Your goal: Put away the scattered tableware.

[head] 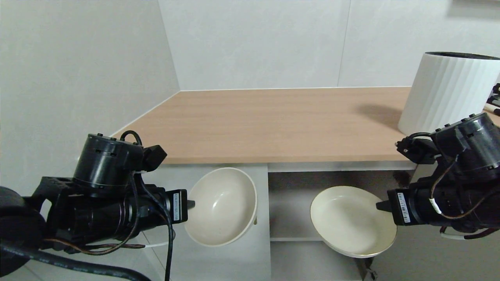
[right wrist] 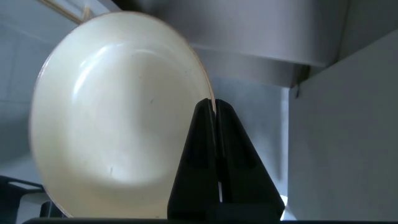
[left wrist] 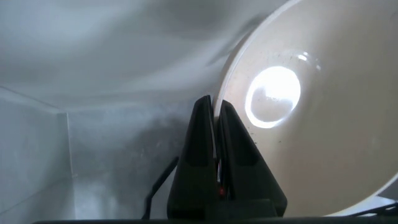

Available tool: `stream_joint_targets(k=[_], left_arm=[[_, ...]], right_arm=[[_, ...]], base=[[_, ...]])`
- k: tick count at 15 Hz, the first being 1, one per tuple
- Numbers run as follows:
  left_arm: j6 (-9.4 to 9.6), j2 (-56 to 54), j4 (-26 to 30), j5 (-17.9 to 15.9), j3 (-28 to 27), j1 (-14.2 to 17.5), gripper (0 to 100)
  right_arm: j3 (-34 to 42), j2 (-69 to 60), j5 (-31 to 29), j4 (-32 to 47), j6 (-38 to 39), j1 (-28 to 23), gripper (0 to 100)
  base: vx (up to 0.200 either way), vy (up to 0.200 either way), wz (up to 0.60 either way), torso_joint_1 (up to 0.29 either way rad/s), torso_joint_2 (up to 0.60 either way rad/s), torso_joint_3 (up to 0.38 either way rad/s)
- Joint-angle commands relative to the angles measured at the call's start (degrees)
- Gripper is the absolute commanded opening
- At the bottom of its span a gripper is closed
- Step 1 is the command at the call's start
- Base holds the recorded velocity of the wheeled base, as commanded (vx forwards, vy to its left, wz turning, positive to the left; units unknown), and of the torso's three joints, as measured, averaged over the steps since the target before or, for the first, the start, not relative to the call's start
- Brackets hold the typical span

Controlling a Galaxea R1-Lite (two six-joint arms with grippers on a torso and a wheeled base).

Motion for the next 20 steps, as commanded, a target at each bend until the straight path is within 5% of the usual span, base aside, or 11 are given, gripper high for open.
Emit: stream_joint_targets(k=[1,7,13,20], left_arm=[[-0.01,0.15,-0.04,0.04,0.08,-0.09,0],[-0.01,0.68,-0.04,0.04,0.08,-0.09,0],[-0.01,0.76,-0.04,0.04,0.08,-0.35,0],[-0.01,0.85,0.05,-0.05,0.08,-0.52,0]], right_arm=[[0.06,0.39,-0.02,-0.03,-0.01,0.1,0],[0.23,0.92,-0.02,-0.03,-0.01,0.1,0],[0.06,3.12,0.16,-0.29,-0.01,0.01,0],[4.01,21.05,0.25,-13.91,-0.01,-2.54,0]], base=[[0.0,0.0,0.0,-0.154,0.46,0.3],[0.0,0.0,0.0,-0.128,0.43,0.299],[0.0,0.0,0.0,-0.016,0.06,0.035],[0.0,0.0,0.0,0.0,0.0,0.0]])
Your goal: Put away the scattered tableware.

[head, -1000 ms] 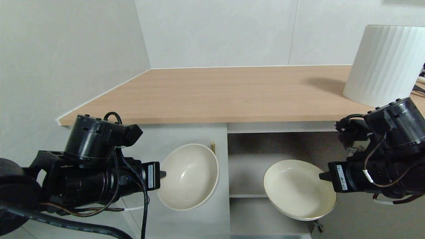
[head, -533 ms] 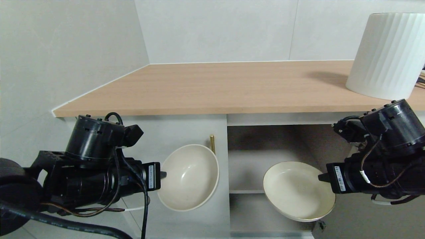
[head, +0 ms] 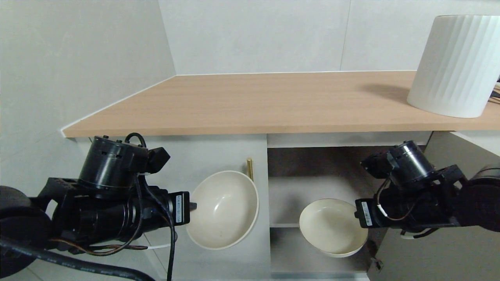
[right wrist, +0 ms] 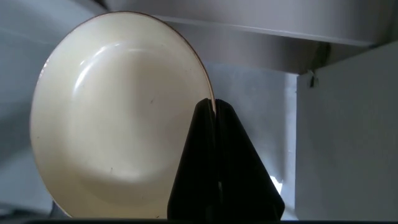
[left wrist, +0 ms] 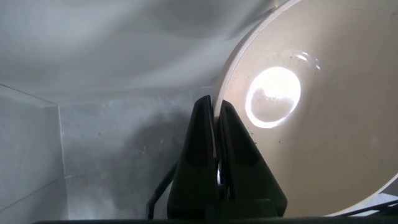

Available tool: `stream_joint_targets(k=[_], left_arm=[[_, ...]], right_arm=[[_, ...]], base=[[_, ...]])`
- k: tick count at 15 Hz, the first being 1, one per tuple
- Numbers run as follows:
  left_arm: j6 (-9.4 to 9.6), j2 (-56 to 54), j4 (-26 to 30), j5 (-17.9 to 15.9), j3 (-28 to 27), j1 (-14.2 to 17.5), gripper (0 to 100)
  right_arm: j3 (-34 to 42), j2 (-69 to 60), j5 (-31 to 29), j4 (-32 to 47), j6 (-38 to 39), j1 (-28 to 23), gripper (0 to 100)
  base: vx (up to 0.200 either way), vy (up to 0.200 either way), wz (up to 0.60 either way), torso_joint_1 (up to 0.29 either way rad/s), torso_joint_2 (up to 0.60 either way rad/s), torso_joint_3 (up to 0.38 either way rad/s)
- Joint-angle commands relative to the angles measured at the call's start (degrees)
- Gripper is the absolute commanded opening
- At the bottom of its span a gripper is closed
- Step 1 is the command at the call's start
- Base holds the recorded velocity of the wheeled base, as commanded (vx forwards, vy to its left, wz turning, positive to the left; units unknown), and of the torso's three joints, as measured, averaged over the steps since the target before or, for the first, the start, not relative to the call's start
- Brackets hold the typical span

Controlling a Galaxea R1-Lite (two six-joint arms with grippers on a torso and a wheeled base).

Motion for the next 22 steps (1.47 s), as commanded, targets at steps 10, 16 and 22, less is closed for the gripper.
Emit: stream_joint_targets(k=[10,16,22], left_arm=[[-0.03,0.89,-0.15,0.1,0.26,-0.44,0],[-0.12,2.91,-0.06,0.19,0.17,-1.23,0],[-0.12,4.93,0.12,0.19,0.35,-2.37,0]], right_arm=[[1.67,24.32,-0.3,-23.6,0.6,-8.02,0],[1.67,31.0,-2.94,-35.03,0.69,-8.02,0],[-1.67,34.69,-7.07,-39.25,4.65,-8.9,0]], base=[[0.0,0.0,0.0,0.0,0.0,0.0],[0.0,0.0,0.0,0.0,0.0,0.0],[0.0,0.0,0.0,0.0,0.0,0.0]])
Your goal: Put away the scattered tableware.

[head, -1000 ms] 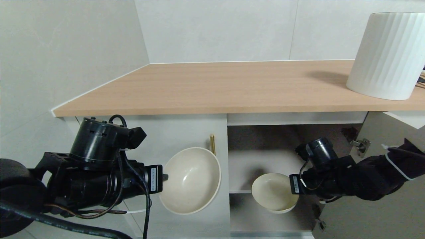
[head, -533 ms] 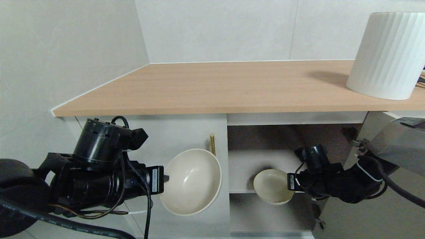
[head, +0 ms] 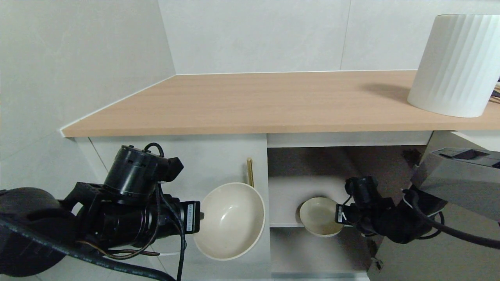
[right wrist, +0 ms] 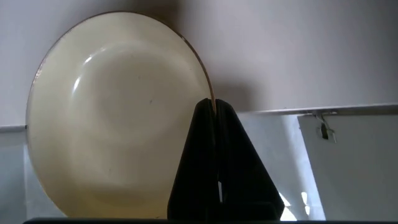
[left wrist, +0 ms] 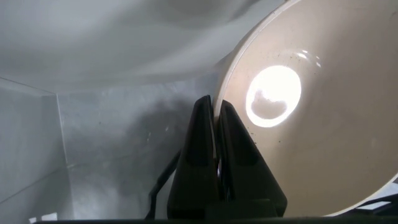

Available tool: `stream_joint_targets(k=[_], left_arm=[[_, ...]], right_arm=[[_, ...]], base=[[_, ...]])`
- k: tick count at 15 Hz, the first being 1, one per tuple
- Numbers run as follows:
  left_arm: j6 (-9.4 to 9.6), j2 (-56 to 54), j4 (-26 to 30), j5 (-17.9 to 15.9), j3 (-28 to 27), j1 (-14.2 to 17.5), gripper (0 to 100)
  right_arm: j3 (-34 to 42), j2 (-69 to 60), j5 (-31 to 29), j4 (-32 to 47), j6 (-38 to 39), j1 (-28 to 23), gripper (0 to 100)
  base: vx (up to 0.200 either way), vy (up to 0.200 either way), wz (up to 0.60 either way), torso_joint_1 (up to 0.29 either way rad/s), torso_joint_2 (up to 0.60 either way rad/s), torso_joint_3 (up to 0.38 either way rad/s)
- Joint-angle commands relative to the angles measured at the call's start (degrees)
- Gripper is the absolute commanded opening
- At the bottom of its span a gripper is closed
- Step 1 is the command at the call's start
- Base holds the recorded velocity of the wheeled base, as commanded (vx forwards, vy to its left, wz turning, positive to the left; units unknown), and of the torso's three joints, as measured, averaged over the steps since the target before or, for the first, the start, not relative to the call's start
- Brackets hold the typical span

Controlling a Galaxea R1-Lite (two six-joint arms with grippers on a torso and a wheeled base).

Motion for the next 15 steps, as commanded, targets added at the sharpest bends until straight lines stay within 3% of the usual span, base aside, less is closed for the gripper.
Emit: stream_joint_targets(k=[1,8,15], left_arm=[[-0.04,1.08,-0.04,0.06,0.15,-0.4,0],[-0.04,1.43,-0.04,0.06,0.07,-0.58,0],[-0.04,1.43,-0.04,0.06,0.07,-0.58,0]], right_arm=[[-2.29,2.39,-1.02,-0.27,1.32,-0.38,0],[-8.26,6.52,-4.71,-0.19,2.9,-2.58,0],[-10.81,7.31,-4.71,-0.27,3.7,-2.67,0]], base=[[0.0,0.0,0.0,0.0,0.0,0.0],[0.0,0.0,0.0,0.0,0.0,0.0],[0.0,0.0,0.0,0.0,0.0,0.0]])
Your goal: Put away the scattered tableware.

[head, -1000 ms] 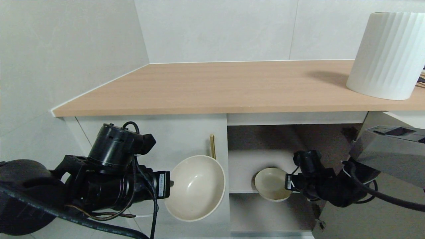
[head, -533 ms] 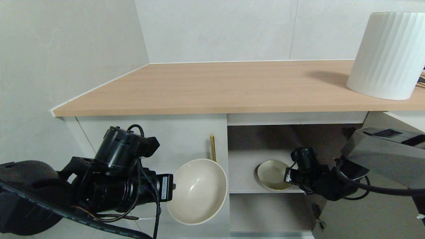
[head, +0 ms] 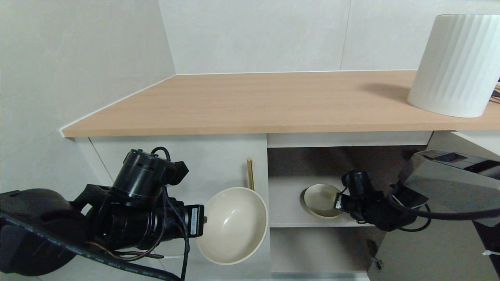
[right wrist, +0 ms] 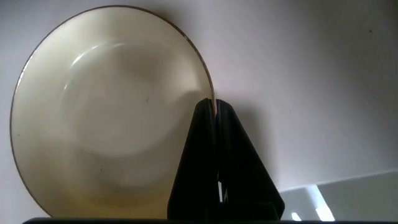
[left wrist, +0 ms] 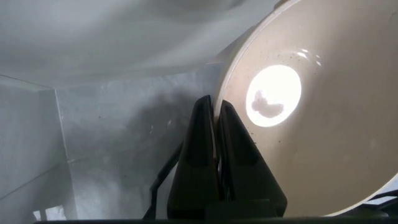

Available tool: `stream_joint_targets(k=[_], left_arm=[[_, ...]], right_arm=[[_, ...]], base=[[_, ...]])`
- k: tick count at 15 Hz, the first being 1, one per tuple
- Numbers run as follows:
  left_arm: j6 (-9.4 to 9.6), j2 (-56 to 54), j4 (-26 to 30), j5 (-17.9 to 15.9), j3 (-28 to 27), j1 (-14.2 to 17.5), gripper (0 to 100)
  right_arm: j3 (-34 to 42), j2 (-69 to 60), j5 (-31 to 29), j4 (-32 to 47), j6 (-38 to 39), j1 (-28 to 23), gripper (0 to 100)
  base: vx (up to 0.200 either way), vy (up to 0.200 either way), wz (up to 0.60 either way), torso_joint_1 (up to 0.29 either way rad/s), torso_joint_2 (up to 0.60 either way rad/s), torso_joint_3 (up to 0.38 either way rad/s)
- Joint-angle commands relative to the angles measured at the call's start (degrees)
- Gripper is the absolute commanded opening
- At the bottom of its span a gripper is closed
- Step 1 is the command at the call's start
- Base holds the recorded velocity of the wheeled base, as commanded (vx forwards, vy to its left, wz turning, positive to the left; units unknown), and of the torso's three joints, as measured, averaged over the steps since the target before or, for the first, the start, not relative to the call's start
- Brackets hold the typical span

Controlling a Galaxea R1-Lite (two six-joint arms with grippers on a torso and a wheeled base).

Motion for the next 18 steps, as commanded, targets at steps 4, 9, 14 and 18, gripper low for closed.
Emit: stream_joint_targets(k=[4,9,14,18], left_arm=[[-0.04,0.14,-0.02,0.03,-0.01,-0.02,0],[-0.04,0.67,-0.02,0.03,-0.01,-0.37,0],[-0.04,1.11,-0.02,0.03,-0.01,-1.25,0],[-0.04,7.18,-0.46,2.05,-0.62,-7.49,0]], right_arm=[[-0.98,0.82,-0.16,0.06,-0.06,0.0,0],[-0.72,0.11,-0.07,0.59,-0.15,0.0,100],[1.13,-2.44,0.02,0.67,-0.15,0.09,100],[6.4,-12.98,3.09,5.33,-0.06,4.31,100]], base=[[0.0,0.0,0.0,0.0,0.0,0.0],[0.0,0.0,0.0,0.0,0.0,0.0],[0.0,0.0,0.0,0.0,0.0,0.0],[0.0,0.0,0.0,0.0,0.0,0.0]])
